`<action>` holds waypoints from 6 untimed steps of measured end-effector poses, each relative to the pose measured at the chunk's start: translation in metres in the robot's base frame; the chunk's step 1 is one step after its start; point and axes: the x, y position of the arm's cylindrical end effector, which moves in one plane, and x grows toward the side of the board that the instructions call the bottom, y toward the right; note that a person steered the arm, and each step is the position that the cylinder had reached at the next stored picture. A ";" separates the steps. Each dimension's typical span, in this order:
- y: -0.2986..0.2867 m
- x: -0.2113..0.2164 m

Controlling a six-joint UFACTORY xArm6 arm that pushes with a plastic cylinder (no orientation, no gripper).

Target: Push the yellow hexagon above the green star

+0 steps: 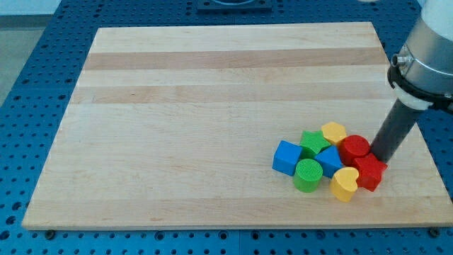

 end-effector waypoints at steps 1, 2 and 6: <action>0.012 0.005; 0.012 0.005; -0.101 -0.056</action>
